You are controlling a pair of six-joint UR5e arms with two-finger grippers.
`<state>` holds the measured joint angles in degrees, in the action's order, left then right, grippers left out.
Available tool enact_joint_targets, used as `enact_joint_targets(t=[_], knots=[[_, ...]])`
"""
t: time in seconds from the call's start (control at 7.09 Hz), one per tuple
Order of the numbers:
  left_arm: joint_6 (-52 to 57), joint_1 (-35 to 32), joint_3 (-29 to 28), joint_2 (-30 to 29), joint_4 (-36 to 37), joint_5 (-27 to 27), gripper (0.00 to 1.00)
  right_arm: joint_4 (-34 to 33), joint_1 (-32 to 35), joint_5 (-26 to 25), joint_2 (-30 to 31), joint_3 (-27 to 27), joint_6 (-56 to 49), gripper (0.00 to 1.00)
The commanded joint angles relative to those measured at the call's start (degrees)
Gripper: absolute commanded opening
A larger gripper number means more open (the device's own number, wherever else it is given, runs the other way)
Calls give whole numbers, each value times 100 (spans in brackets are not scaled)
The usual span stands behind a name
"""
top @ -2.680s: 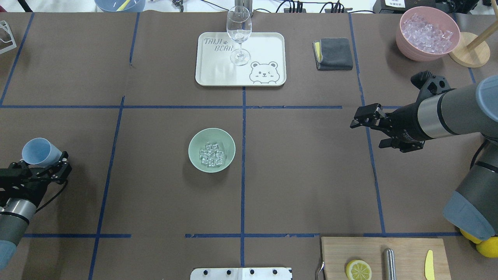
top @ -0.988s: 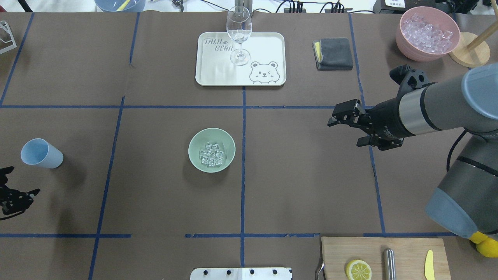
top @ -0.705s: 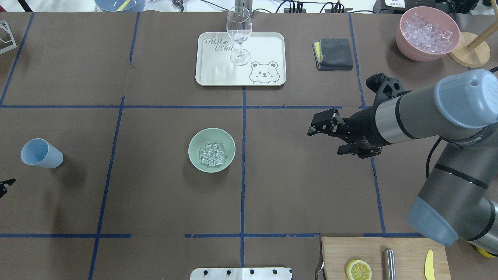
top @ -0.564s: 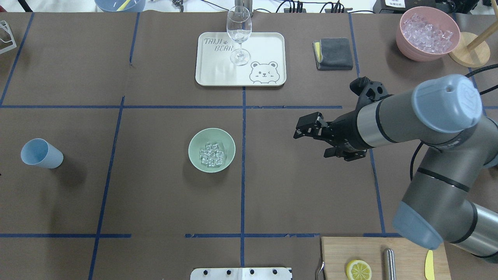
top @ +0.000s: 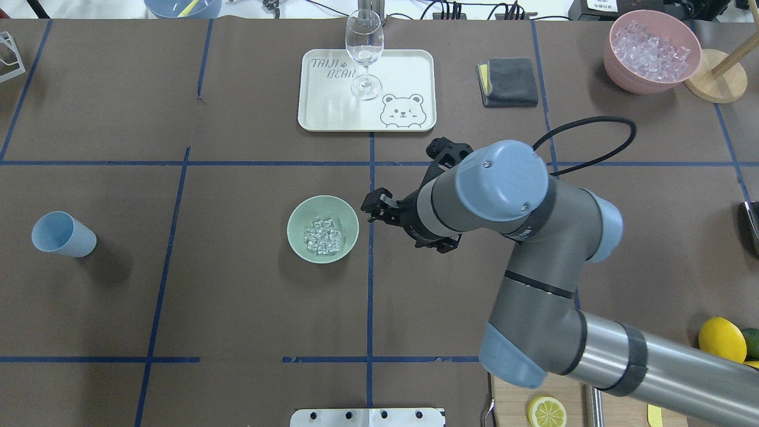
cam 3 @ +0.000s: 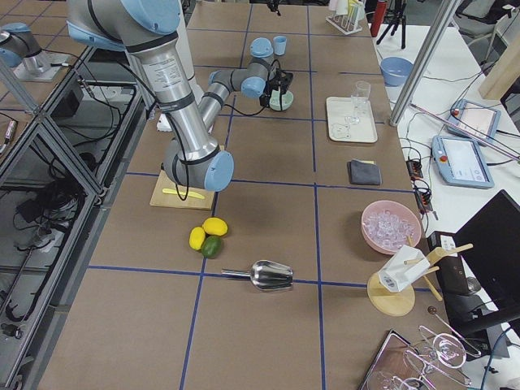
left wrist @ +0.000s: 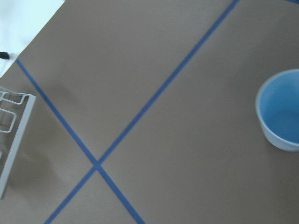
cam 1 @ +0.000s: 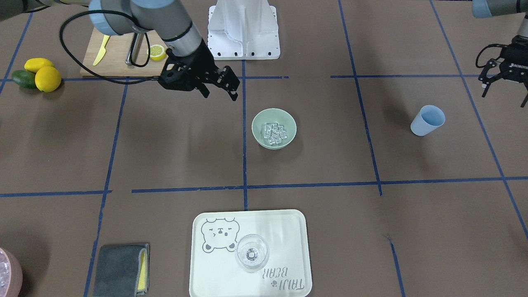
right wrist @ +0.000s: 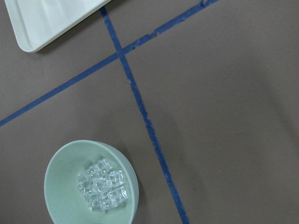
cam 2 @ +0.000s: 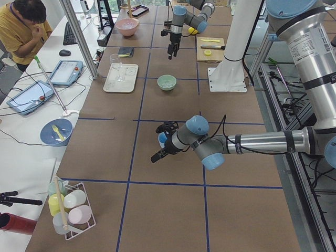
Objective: Pour ice into bowl
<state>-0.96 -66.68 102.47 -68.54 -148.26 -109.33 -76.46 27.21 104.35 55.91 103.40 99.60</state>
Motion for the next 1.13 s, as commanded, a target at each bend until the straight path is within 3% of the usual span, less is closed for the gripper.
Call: enact_joint_targets(t=[0.0,0.14,0.42,0.56,0.71,0.99], knots=[[17,-722,1,-885,1216,-430,100,78,-233,-729,-745,-1115,129,100],[-44,-759,1,-941,1299,-535,100,366,-312,-915,-940,-1625,130,100],[-273,-812,27,-951,1264,-774,100,641,-470,-925,-959,-1911,130,100],[-282,-812,53,-951,1264,-774,100,650,-480,-925,-1020,-2016,139,77],[-291,-812,80,-951,1264,-774,100,641,-489,-908,-1004,-1999,139,1],[-291,-812,71,-951,1264,-765,100,763,-559,-890,-1003,-1956,112,0]])
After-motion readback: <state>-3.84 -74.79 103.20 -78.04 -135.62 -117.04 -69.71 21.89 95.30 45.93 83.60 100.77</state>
